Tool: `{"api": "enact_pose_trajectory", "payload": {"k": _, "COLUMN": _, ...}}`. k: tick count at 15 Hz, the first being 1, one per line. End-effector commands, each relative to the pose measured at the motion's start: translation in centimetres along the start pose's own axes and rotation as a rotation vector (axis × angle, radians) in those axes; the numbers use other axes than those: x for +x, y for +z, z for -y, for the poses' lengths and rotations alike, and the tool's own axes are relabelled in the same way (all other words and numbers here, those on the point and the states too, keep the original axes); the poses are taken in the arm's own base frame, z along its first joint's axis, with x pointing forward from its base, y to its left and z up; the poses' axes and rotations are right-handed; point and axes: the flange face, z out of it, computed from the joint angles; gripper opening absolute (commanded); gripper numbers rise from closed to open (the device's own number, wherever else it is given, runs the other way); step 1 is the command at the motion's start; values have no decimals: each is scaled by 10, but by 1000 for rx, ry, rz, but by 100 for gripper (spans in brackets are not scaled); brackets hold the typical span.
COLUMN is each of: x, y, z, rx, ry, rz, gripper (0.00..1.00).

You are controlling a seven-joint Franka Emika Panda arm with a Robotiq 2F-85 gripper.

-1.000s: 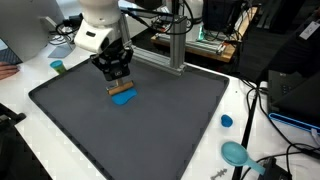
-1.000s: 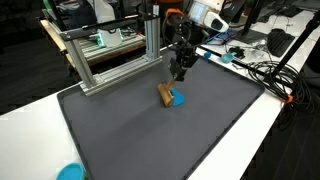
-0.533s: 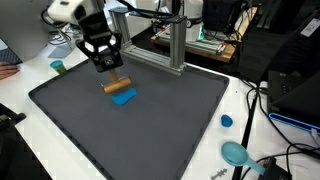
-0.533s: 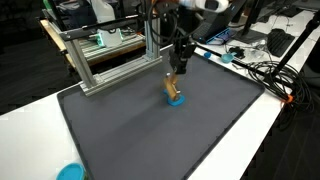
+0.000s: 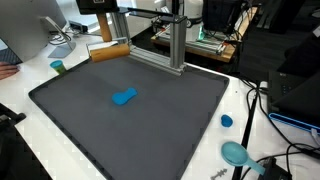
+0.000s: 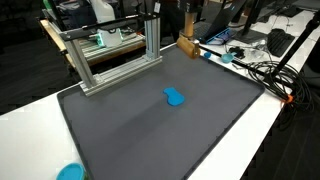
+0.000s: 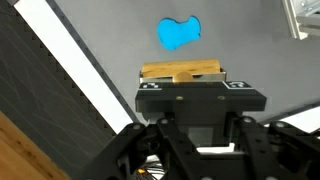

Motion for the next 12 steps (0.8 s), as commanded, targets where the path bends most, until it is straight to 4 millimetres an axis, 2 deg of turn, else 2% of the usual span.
{"api": "enact_pose_trajectory", "payload": {"k": 1, "x": -18, "y": -22, "z": 25, "rx": 47, "ry": 153, "rz": -13, "gripper": 22}}
{"api": "enact_pose_trajectory", "payload": {"k": 4, "x": -37, "y": -6, "z": 42, "rx": 73, "ry": 324, "rz": -34, "gripper": 22}}
{"api": "enact_pose_trajectory", "payload": {"k": 7, "x": -65, "y": 32, "z": 59, "rx": 118, "ry": 479, "rz": -56, "gripper": 22}}
{"api": "enact_pose_trajectory", "payload": {"k": 10, "x": -89, "y": 64, "z": 92, "rx": 142, "ry": 630, "rz": -82, "gripper": 22}}
{"api": "enact_pose_trajectory", "payload": {"k": 12, "x": -95, "y": 73, "z": 123, "rx": 151, "ry": 728, "rz": -95, "gripper": 22}}
